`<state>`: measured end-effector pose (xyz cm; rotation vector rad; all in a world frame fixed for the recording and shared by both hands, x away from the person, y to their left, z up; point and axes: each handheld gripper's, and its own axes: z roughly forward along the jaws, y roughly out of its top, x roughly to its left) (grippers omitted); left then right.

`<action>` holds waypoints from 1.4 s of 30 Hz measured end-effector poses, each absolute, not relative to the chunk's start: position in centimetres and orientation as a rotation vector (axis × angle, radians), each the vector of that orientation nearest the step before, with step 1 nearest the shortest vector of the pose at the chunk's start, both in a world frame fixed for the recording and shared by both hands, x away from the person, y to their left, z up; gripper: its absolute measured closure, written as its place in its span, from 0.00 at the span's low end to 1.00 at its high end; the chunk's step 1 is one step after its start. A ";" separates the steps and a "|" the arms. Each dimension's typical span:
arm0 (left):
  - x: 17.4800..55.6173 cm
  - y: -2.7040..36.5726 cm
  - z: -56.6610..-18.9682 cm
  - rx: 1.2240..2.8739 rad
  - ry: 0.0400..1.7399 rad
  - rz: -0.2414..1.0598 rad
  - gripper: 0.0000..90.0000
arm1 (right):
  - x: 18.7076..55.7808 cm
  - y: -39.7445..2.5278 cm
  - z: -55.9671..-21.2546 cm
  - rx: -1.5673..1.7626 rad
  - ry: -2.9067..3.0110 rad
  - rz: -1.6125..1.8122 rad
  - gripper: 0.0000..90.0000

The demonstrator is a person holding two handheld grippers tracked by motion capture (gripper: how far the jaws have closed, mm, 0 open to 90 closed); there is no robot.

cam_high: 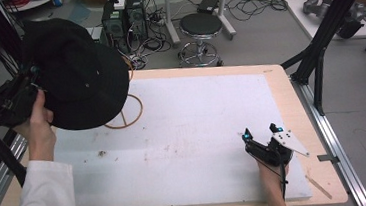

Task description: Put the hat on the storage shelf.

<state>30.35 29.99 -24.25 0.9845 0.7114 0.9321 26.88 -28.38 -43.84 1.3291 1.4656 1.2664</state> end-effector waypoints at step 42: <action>41.2 25.3 -27.3 1.186 0.912 0.932 0.95 | 26.9 -27.9 -43.9 1.292 1.514 1.268 0.10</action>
